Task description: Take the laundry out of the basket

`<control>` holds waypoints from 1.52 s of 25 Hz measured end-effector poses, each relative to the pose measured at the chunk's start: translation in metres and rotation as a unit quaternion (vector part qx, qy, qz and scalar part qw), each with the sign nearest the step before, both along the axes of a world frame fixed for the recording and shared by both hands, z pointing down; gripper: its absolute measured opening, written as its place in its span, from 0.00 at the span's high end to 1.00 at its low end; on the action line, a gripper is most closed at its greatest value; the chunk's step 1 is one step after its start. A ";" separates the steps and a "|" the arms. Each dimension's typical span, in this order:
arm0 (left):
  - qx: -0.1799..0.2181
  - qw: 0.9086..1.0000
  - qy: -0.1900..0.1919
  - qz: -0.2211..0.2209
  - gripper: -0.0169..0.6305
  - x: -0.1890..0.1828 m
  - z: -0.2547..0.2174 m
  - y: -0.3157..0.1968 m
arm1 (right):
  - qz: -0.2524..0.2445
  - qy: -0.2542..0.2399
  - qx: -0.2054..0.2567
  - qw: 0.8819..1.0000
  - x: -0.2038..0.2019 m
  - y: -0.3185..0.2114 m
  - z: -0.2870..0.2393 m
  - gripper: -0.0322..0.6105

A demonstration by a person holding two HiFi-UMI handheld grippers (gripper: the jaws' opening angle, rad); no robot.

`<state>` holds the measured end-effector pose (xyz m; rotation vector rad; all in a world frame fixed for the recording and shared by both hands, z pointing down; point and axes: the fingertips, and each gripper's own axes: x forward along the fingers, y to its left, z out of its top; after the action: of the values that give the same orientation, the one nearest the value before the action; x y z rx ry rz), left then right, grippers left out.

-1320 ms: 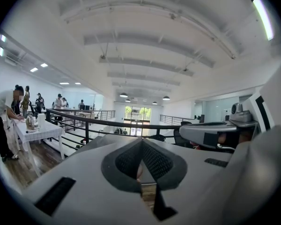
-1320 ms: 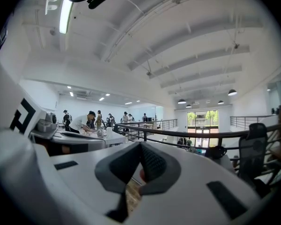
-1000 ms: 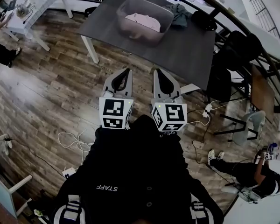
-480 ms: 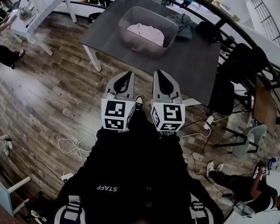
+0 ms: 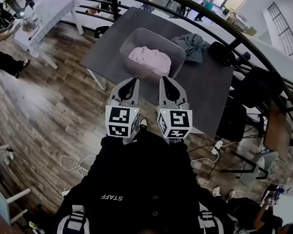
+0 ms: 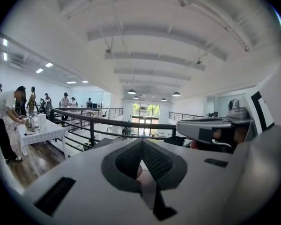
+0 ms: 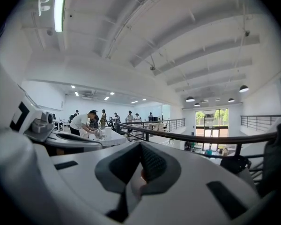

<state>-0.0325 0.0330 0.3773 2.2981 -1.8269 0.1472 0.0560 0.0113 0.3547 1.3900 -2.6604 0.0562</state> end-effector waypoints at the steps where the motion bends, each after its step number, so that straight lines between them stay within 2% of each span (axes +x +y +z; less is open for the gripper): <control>1: -0.004 1.000 0.000 -0.001 0.98 0.001 0.001 -0.012 | -0.003 -0.001 -0.002 1.000 0.000 -0.012 0.001 0.93; 7: -0.013 1.000 -0.012 -0.007 0.98 0.005 0.005 -0.083 | -0.010 -0.009 -0.018 1.000 0.010 -0.082 0.011 0.93; 16: -0.040 0.999 -0.021 -0.017 0.98 0.015 0.020 -0.158 | -0.017 -0.016 -0.051 0.998 0.023 -0.164 0.031 0.93; 23: -0.062 0.998 -0.017 -0.027 0.98 0.001 0.037 -0.174 | -0.025 -0.010 -0.073 0.997 0.011 -0.178 0.049 0.93; 29: -0.070 0.997 -0.014 -0.020 0.98 -0.015 0.045 -0.191 | -0.017 -0.002 -0.092 0.996 -0.006 -0.198 0.064 0.93; 38: -0.108 0.994 -0.003 -0.007 0.98 -0.034 0.074 -0.218 | -0.009 0.024 -0.131 0.991 -0.028 -0.221 0.090 0.93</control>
<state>-0.0668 -0.1846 0.4512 2.1378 -1.7350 0.3334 0.0276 -0.2100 0.4446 1.2672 -2.5158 0.3531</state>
